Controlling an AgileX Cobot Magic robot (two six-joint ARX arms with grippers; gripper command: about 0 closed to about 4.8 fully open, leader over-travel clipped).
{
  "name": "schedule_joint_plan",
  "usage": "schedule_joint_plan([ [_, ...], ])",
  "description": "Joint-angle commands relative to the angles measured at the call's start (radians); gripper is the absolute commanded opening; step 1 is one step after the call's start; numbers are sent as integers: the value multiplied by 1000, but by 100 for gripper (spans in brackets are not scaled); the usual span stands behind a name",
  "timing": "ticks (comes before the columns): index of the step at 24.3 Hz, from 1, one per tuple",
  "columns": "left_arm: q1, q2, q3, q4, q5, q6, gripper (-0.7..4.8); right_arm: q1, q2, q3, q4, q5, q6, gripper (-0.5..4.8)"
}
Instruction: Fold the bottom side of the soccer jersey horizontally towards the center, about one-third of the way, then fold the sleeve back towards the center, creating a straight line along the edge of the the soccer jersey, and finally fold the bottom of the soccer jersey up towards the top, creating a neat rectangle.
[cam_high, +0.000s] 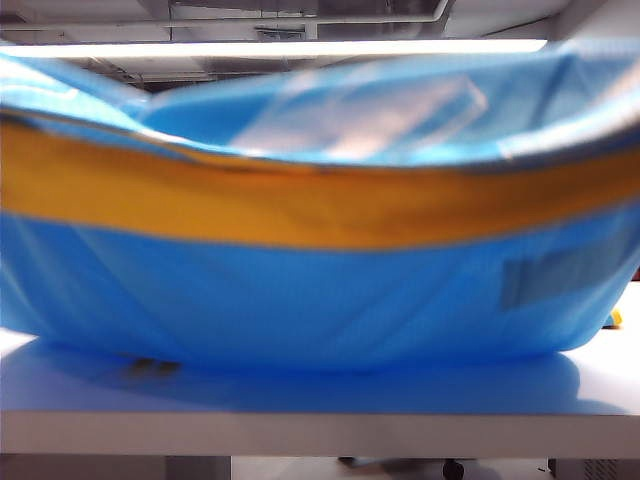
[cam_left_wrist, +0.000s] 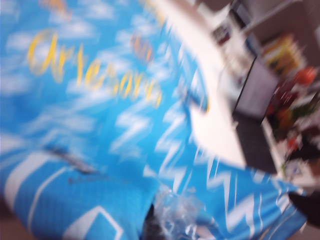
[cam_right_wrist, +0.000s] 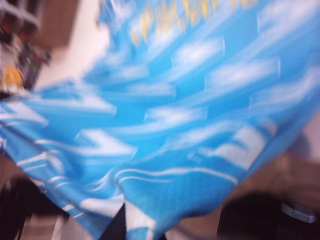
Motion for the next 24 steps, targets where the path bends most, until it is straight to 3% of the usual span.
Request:
schedule_joint_plan([
  [1, 0, 116, 1, 219, -4, -16, -5, -2, 68, 2, 205, 43, 34, -7],
  [4, 1, 312, 1, 404, -13, 24, -5, -5, 196, 8, 380, 59, 31, -7],
  [5, 1, 471, 2, 544, -12, 23, -5, -10, 323, 29, 502, 66, 27, -7],
  [7, 1, 640, 10, 684, -5, 20, -5, -19, 466, 71, 590, 69, 1, -7],
  [14, 0, 1210, 207, 911, 6, 25, -4, -47, 973, 341, 676, 84, -97, -7],
  [16, -6, 1357, 291, 998, 18, 31, 45, -47, 1115, 434, 696, 84, -129, 5],
  [21, -3, 1499, 390, 1083, 17, 54, 292, -67, 1255, 542, 723, 80, -143, 232],
  [24, 35, 1508, 402, 1086, -41, 121, 323, -129, 1260, 563, 703, 84, -145, 248],
])
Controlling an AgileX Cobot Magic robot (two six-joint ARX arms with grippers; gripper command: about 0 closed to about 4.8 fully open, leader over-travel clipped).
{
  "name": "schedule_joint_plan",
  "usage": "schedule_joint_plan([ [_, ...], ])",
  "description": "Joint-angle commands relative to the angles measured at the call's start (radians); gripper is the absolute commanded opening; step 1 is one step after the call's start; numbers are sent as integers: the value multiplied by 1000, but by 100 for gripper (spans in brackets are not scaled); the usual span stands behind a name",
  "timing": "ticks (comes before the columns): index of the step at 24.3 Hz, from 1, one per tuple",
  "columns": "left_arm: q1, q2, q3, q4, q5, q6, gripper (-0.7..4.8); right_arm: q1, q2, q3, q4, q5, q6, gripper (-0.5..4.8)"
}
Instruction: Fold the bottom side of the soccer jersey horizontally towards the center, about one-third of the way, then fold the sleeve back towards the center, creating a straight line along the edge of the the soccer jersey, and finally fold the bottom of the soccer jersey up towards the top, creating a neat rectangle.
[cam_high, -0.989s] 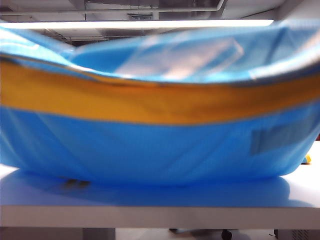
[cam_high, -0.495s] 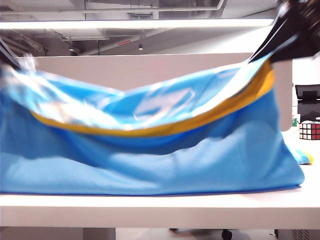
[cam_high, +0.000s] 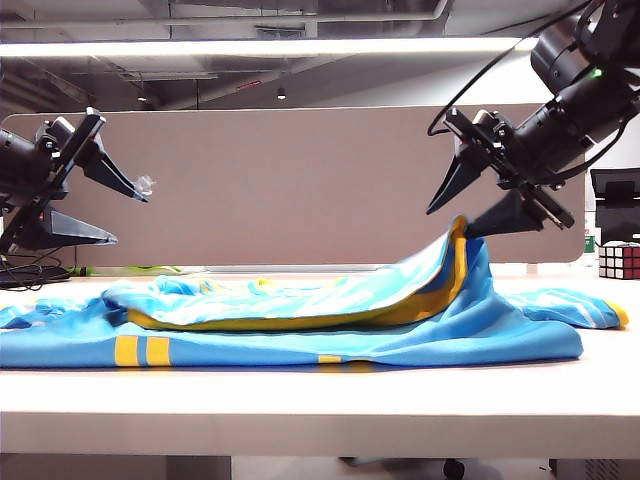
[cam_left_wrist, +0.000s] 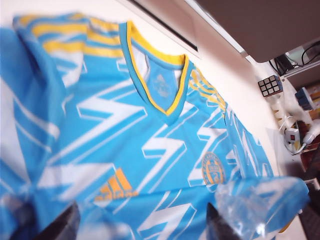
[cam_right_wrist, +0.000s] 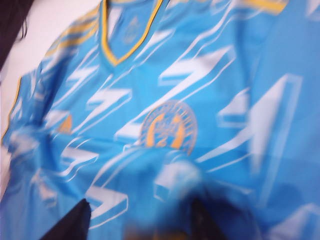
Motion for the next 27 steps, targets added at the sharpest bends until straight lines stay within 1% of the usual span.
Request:
schedule_joint_plan([
  [1, 56, -3, 9, 18, -66, 78, 323, -83, -16, 16, -6, 4, -10, 248],
  [2, 92, -3, 9, 5, -77, 87, 323, -134, -16, 16, -27, 5, -12, 248],
  [3, 114, -3, 9, -13, -97, 87, 323, -164, -15, 15, -43, 8, -14, 248],
  [4, 154, -3, 9, -48, -137, 88, 324, -208, -13, 14, -72, 9, -36, 249],
  [5, 178, -3, 9, -69, -152, 92, 331, -234, -13, 14, -87, 9, -56, 250],
  [6, 195, -3, 9, -81, -153, 107, 351, -251, -13, 14, -93, 9, -71, 259],
  [8, 219, -3, 9, -103, -161, 171, 379, -287, -13, 14, -98, 9, -90, 285],
  [12, 233, 2, 9, -155, -268, 276, 382, -340, -13, 13, -118, 10, -146, 290],
  [14, 232, 10, 9, -162, -267, 294, 382, -350, -1, 13, -136, 10, -168, 348],
  [15, 230, 14, 9, -164, -268, 296, 382, -351, 8, 13, -145, 9, -176, 370],
  [16, 226, 19, 9, -167, -269, 297, 382, -352, 19, 13, -161, 9, -182, 379],
  [18, 226, 47, 11, -167, -268, 297, 382, -352, 51, 13, -203, 7, -198, 379],
  [24, 226, 121, 11, -176, -247, 296, 382, -335, 132, 13, -253, 4, -201, 378],
  [27, 221, 175, 11, -173, -175, 296, 378, -314, 175, 13, -256, 0, -200, 377],
])
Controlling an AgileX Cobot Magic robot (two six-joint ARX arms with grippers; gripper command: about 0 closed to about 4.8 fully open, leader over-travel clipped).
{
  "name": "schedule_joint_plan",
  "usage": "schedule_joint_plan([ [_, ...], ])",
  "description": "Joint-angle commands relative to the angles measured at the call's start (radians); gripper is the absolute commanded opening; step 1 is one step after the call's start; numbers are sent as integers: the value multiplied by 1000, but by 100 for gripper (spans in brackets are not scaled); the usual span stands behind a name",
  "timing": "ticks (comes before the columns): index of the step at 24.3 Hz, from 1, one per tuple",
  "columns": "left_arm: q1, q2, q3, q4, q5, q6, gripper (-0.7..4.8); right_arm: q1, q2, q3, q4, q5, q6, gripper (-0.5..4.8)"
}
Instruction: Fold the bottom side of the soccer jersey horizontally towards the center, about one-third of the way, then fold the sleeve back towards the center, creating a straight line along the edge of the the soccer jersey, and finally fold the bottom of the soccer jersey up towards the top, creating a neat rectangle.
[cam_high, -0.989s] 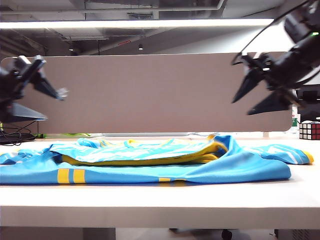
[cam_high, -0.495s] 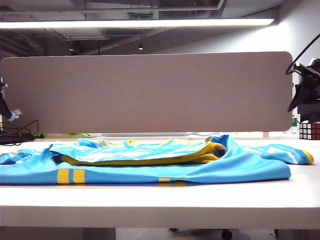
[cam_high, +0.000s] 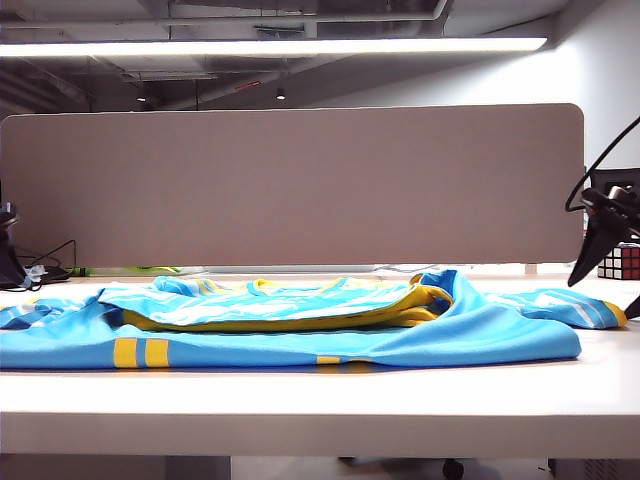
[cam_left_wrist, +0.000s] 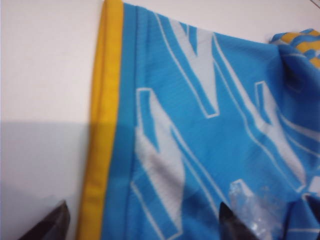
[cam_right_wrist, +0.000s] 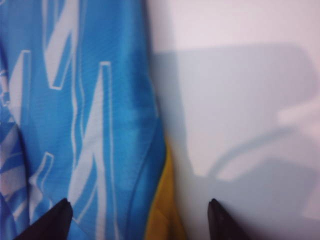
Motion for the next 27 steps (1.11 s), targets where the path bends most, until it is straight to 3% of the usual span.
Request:
schedule_joint_plan([
  [1, -9, 52, -3, -23, 65, 0, 364, 20, 43, -6, -23, 3, 1, 377],
  [3, -16, 67, -3, -25, 80, 0, 347, 34, 51, -6, -21, 6, 1, 372],
  [6, -32, 72, -3, -19, 96, 0, 261, 56, 53, -6, -12, 15, 1, 319],
  [7, -34, 72, -3, -8, 96, 0, 224, 62, 53, -5, -5, 14, 1, 286],
  [10, -40, 72, -3, 63, 140, 0, 55, 80, 53, -4, 27, 16, 1, 113],
  [12, -41, 72, -3, 117, 163, -2, 2, 90, 53, -4, 55, 17, 4, 18],
  [16, -45, 70, -3, 250, 177, -34, -5, 98, 45, -3, 106, 5, 38, -1],
  [20, -60, 45, -3, 405, 230, -163, -5, 114, -3, -2, 155, -33, 71, -1],
  [25, -138, -39, 0, 420, 271, -146, -5, 180, -92, -2, 181, -33, 87, -2],
  [27, -238, -98, 0, 365, 306, -89, -5, 280, -143, -3, 179, -32, 87, -1],
])
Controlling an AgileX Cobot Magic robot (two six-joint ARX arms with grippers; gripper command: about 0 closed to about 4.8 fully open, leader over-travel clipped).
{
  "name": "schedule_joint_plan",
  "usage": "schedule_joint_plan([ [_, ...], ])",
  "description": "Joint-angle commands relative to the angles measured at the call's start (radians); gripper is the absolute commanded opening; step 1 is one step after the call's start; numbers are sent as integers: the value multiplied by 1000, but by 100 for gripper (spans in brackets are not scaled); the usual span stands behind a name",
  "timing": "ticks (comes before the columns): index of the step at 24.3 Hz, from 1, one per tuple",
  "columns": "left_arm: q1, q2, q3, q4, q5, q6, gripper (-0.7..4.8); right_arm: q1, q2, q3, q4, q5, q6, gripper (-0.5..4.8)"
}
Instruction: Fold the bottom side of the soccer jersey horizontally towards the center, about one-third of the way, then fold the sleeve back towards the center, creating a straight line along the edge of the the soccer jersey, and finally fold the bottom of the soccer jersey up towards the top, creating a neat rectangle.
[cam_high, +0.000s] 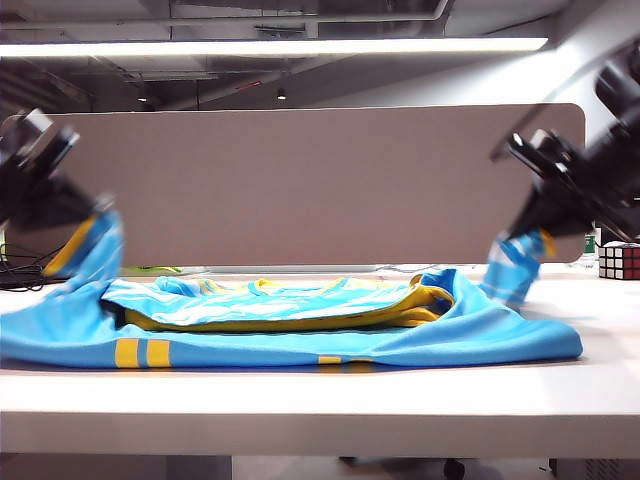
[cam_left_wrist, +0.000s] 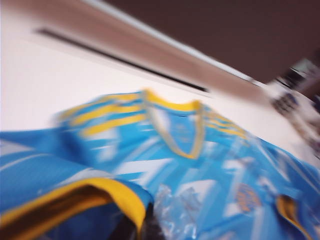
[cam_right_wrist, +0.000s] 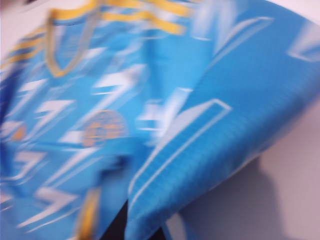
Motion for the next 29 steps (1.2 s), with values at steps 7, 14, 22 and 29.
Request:
schedule_joint_plan([
  [7, -266, -80, 3, -443, 39, 345, -5, 294, -38, -2, -155, 44, -108, -1],
  [14, -330, -80, 3, -808, -240, 617, 71, 396, -38, -2, -357, 195, -279, 151],
  [22, -263, -213, 3, -833, -246, 612, 407, 303, -116, 20, -353, 109, -201, 279],
  [29, -43, -427, 3, -1025, -248, 565, 404, 122, -267, 4, -537, 109, -206, 279],
])
